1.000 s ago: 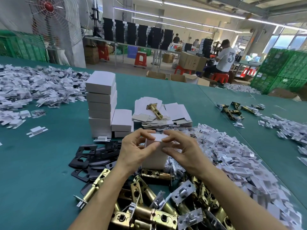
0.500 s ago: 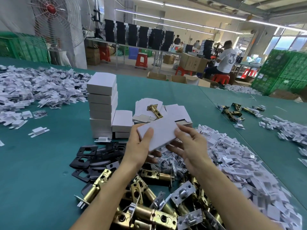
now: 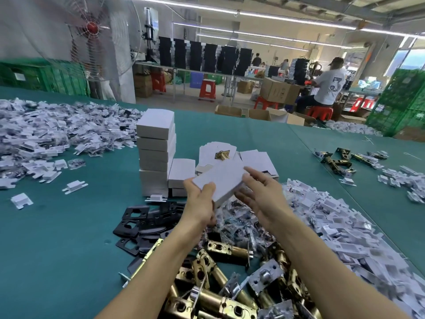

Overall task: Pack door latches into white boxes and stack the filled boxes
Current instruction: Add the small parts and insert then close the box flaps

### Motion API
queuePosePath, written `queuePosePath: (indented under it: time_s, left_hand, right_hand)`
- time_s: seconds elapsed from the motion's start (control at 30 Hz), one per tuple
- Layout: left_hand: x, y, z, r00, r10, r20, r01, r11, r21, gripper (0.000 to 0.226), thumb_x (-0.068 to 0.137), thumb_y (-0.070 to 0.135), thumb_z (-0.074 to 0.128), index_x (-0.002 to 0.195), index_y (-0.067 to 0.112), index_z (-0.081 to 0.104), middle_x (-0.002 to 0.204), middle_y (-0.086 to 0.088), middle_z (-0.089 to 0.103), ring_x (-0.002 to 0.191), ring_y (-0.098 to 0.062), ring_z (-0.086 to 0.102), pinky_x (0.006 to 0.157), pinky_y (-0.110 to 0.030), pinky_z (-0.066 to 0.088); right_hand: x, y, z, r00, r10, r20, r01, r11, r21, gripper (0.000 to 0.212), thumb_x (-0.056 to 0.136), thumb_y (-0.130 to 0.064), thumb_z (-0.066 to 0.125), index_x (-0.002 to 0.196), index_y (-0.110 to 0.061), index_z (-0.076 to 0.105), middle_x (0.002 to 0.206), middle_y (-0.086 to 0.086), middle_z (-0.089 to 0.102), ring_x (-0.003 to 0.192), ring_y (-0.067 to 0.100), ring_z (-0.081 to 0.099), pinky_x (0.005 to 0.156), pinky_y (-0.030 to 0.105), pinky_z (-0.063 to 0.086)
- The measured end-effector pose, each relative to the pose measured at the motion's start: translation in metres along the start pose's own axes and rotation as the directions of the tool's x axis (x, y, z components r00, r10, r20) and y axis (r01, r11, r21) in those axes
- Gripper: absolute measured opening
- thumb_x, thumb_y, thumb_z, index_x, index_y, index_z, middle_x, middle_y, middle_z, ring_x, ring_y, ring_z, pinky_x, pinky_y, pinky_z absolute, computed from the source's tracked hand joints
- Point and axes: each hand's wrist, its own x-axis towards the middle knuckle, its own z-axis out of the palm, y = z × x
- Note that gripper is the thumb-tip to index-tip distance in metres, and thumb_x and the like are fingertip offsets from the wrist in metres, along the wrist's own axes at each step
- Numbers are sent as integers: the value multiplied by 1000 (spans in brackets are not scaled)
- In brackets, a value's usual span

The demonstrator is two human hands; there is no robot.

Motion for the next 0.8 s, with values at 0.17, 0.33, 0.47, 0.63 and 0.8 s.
queuePosePath:
  time_s: [0.17, 0.33, 0.47, 0.63, 0.8]
  left_hand:
    - [37, 0, 4, 964, -70, -255, 4, 968, -251, 22, 105, 23, 42, 105, 28, 22, 85, -9, 44, 56, -13, 44, 41, -21, 37]
    - [59, -2, 2, 898, -115, -426, -27, 949, -313, 30, 103, 19, 48, 111, 29, 22, 100, -14, 52, 60, -16, 55, 46, -21, 49]
    - [66, -8, 7, 849, -131, -512, -79, 926, -368, 33, 100, 15, 56, 112, 24, 27, 101, -18, 58, 58, -17, 59, 51, -23, 53]
    - [73, -1, 9, 786, -233, -573, -172, 807, -565, 46, 93, 7, 68, 107, 22, 27, 92, -15, 58, 61, -18, 62, 55, -24, 56]
    - [74, 3, 8, 764, -234, -601, -234, 768, -596, 49, 91, -2, 67, 109, 20, 28, 113, -18, 48, 73, -17, 63, 63, -24, 61]
  right_hand:
    - [3, 2, 6, 993, 71, 100, -50, 980, -193, 32, 97, -5, 59, 128, -8, 55, 104, 16, 61, 91, 31, 67, 87, 42, 59]
    - [12, 19, -11, 982, 171, 76, -147, 956, -252, 16, 95, -1, 60, 110, -4, 65, 96, 16, 67, 74, 25, 67, 63, 29, 59]
    - [24, 24, -20, 979, 195, 57, -168, 935, -312, 12, 95, -2, 59, 103, -5, 66, 87, 16, 67, 69, 24, 68, 63, 29, 59]
    - [43, 18, -15, 996, 78, 52, -42, 867, -496, 11, 95, -2, 58, 97, -10, 65, 89, 10, 66, 65, 14, 62, 52, 19, 50]
    - [74, 15, -6, 985, -104, 136, 171, 553, -816, 32, 96, -6, 53, 126, -16, 61, 111, -1, 57, 59, 11, 54, 46, 16, 43]
